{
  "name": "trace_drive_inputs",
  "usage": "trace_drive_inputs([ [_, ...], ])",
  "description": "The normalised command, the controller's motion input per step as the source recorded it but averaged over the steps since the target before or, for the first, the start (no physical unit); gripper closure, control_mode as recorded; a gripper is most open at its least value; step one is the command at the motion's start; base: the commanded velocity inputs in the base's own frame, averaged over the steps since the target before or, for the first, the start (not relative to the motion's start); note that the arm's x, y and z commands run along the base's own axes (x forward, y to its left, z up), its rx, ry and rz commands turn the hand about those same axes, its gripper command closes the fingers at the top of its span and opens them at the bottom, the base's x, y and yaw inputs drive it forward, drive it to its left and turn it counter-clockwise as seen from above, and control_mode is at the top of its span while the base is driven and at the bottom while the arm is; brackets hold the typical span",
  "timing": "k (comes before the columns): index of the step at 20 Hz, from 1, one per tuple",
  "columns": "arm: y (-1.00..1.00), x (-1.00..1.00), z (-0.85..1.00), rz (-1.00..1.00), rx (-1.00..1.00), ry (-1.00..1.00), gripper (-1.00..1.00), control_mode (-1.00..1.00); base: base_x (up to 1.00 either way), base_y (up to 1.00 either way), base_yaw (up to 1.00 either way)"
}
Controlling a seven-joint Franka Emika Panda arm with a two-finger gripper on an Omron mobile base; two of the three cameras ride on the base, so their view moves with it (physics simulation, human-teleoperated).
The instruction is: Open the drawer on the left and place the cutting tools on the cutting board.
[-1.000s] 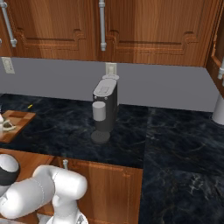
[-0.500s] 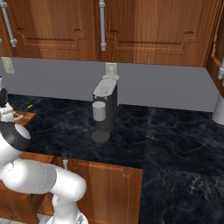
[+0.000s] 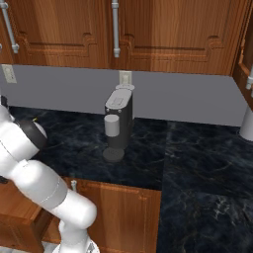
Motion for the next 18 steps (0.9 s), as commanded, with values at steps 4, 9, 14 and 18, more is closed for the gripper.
trace_drive_inputs([
  [4, 0.13, 0.17, -0.20, 0.00, 0.00, 0.00, 1.00, -1.00, 0.00, 0.00, 0.00],
  [9, 0.14, 0.23, -0.24, 0.00, 0.00, -0.02, 1.00, -1.00, 0.00, 0.00, 0.00],
  [14, 0.20, 0.15, -0.27, 0.00, 0.00, -0.03, 1.00, -1.00, 0.00, 0.00, 0.00],
  [18, 0.31, 0.24, -0.23, 0.00, 0.00, -0.01, 1.00, -1.00, 0.00, 0.00, 0.00],
])
